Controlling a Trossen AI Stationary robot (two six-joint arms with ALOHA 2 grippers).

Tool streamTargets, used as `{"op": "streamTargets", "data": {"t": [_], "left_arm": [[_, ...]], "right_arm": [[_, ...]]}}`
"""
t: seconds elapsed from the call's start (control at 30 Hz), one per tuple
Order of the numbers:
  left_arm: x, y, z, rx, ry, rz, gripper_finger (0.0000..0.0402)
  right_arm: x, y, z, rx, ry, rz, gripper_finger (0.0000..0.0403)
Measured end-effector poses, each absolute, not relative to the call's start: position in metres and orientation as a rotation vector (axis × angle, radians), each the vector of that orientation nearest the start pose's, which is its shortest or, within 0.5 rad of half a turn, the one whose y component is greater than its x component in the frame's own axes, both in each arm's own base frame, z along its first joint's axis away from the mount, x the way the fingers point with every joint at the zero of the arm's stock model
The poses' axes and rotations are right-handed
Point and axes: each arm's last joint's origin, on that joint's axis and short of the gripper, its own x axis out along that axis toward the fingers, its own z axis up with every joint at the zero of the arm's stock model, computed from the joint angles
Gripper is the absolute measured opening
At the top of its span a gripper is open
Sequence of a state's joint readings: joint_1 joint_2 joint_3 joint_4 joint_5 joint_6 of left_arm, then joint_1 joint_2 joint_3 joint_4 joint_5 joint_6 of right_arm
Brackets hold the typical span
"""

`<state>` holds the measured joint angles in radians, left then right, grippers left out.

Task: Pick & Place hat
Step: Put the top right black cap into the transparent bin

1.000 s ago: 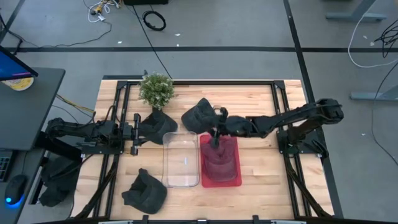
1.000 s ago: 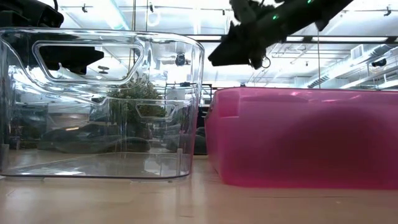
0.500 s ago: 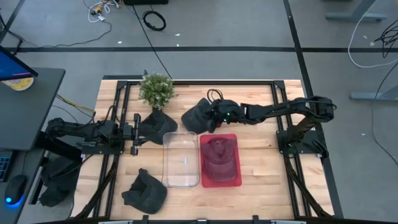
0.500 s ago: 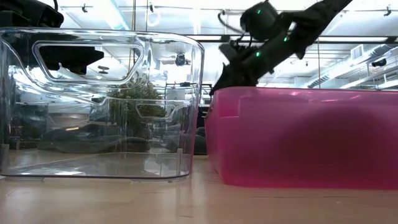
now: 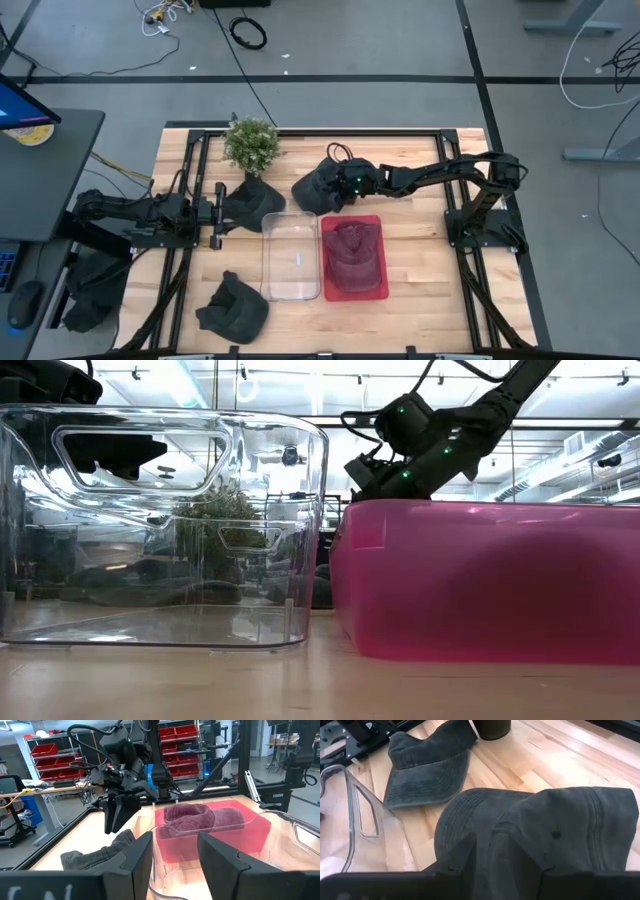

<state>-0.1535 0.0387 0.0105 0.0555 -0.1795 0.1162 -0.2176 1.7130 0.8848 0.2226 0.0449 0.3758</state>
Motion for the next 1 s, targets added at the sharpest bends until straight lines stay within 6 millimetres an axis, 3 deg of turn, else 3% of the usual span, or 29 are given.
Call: {"op": "streamTargets", "data": {"t": [0.23, 0.4, 0.73, 1.0], "left_arm": [[0.099, -0.01, 0.169, 0.112, -0.025, 0.028, 0.0161], [0.099, -0.01, 0.169, 0.112, -0.025, 0.027, 0.0161], [0.099, -0.01, 0.169, 0.112, -0.026, 0.028, 0.0161], [0.099, -0.01, 0.169, 0.111, -0.025, 0.027, 0.0161]], "right_arm": [[0.338, -0.077, 0.168, 0.385, 0.567, -0.38, 0.0113], [0.34, -0.078, 0.154, 0.377, 0.617, -0.368, 0.0113], [0.367, -0.082, 0.134, 0.371, 0.726, -0.33, 0.0113], [0.369, -0.081, 0.13, 0.347, 0.743, -0.32, 0.0097]]}}
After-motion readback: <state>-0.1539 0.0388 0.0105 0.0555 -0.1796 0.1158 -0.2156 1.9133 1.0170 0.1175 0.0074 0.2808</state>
